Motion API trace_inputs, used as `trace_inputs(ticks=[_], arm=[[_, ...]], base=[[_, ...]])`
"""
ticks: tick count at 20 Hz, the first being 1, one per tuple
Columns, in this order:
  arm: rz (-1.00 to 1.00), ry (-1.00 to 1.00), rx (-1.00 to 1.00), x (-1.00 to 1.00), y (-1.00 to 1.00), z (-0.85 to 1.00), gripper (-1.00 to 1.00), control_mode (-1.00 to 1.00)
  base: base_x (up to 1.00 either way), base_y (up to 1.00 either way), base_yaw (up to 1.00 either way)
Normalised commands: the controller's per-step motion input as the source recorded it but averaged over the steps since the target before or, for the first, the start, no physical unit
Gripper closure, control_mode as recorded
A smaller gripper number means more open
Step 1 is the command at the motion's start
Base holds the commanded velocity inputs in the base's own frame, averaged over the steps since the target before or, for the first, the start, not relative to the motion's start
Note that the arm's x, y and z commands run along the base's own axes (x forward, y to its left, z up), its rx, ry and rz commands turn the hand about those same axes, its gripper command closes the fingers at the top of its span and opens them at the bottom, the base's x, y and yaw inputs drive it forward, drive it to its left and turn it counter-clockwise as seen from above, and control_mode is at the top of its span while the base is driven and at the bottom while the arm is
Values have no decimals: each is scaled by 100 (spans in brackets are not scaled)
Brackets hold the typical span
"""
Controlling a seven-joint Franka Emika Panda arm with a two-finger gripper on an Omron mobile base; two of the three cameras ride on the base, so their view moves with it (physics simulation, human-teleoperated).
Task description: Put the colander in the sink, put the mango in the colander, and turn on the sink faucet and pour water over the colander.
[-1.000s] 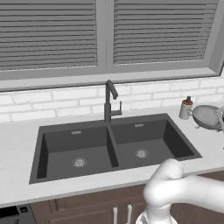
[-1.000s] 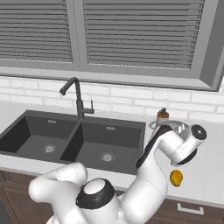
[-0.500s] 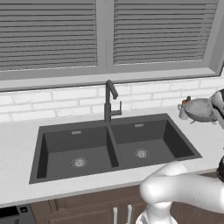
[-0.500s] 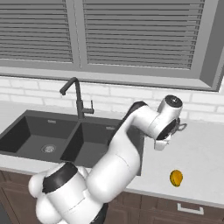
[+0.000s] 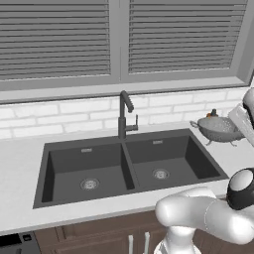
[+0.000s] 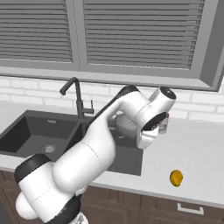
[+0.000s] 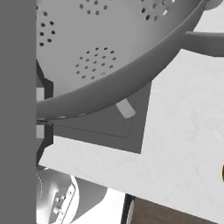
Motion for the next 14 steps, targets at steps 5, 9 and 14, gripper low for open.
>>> trace_inputs(ticks=[5, 9, 14], arm=[[25, 0, 2, -28, 98, 19, 100, -100], [27, 2, -1, -1, 100, 18, 100, -100], [26, 0, -1, 0, 100, 0, 100, -100]], base=[[0, 0, 0], [0, 0, 0], [0, 0, 0]])
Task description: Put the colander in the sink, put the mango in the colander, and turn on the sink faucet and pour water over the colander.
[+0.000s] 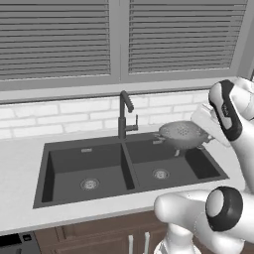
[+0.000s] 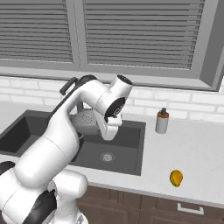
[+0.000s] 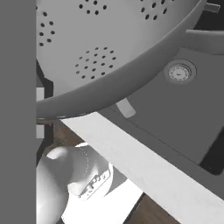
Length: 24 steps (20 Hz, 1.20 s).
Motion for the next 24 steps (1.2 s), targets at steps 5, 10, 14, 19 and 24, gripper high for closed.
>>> trace_inputs(ticks=[5, 10, 14, 19, 24], arm=[[22, 0, -2, 0, 100, 0, 100, -100], [21, 0, 0, 0, 100, 0, 100, -100], [20, 0, 0, 0, 79, -2, 100, -100], [17, -1, -15, 0, 82, 0, 100, -100], [5, 4, -23, 29, 95, 0, 100, -100]], base=[[0, 0, 0], [0, 0, 0], [0, 0, 0], [0, 0, 0], [0, 0, 0]])
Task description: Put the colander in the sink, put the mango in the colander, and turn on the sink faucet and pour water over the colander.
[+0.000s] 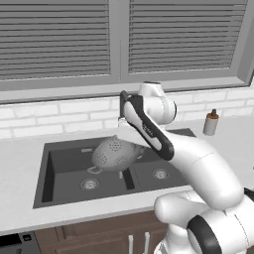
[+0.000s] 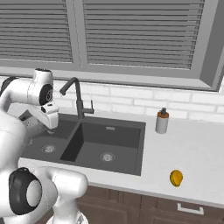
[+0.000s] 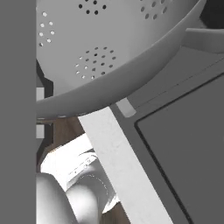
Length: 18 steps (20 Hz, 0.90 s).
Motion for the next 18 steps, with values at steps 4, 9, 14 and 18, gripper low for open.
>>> trace_inputs(ticks=[4, 9, 14, 18], arm=[[2, 4, 0, 64, 77, -3, 100, -100], [8, 0, -1, 47, 34, 0, 100, -100], [12, 0, -4, 25, 4, -20, 100, -100], [12, 0, -10, 29, 8, -37, 100, -100]], base=[[0, 0, 0], [0, 0, 0], [0, 0, 0], [0, 0, 0]])
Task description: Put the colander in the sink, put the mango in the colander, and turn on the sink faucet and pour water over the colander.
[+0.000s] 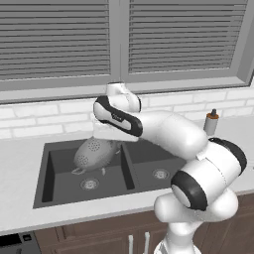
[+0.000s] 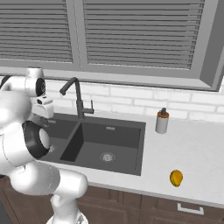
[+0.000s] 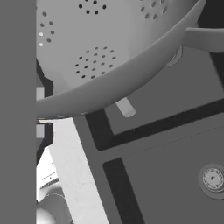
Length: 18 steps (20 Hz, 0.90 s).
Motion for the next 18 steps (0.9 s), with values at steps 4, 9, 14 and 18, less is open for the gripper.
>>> trace_inputs(ticks=[4, 9, 14, 18], arm=[[10, -1, -10, 29, 14, -40, 100, -100], [10, -1, -2, 38, 23, -48, 100, -100], [6, -1, 0, 28, 34, -52, 100, -100], [2, 0, 0, 37, 41, -48, 100, -100]], base=[[0, 0, 0], [0, 0, 0], [0, 0, 0], [0, 0, 0]])
